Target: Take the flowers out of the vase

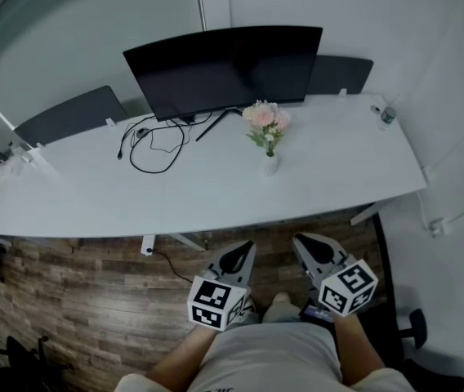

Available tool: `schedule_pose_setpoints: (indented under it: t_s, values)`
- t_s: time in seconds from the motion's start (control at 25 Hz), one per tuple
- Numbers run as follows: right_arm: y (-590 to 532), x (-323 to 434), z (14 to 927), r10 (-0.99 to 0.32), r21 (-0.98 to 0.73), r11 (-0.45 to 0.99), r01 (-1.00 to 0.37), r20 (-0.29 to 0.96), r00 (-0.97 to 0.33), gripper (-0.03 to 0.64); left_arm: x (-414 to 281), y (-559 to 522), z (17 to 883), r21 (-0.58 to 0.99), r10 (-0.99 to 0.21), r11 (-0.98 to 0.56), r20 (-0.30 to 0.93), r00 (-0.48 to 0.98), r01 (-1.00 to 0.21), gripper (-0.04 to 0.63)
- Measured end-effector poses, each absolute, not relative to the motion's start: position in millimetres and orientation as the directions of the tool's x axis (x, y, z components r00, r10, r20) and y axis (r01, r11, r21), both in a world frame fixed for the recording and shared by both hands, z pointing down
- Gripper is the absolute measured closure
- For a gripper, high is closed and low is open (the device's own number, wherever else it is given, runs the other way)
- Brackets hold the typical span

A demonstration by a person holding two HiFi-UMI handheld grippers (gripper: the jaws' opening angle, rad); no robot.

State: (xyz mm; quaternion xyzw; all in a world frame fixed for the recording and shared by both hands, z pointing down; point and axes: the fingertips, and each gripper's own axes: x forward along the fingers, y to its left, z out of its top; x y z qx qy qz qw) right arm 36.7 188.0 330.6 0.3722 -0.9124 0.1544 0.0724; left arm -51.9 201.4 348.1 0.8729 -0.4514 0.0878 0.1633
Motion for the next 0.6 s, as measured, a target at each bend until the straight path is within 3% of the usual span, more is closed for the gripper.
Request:
schedule_pose_setpoints:
  t_s: [0.6]
  values:
    - [180.4, 36.4, 343.4, -0.668, -0.264, 0.659, -0.705, 0.227, -0.709, 0.583, -51.0, 190.6, 355.0, 0.211, -0.746, -0.557, 0.299, 0.596, -0.803, 0.592]
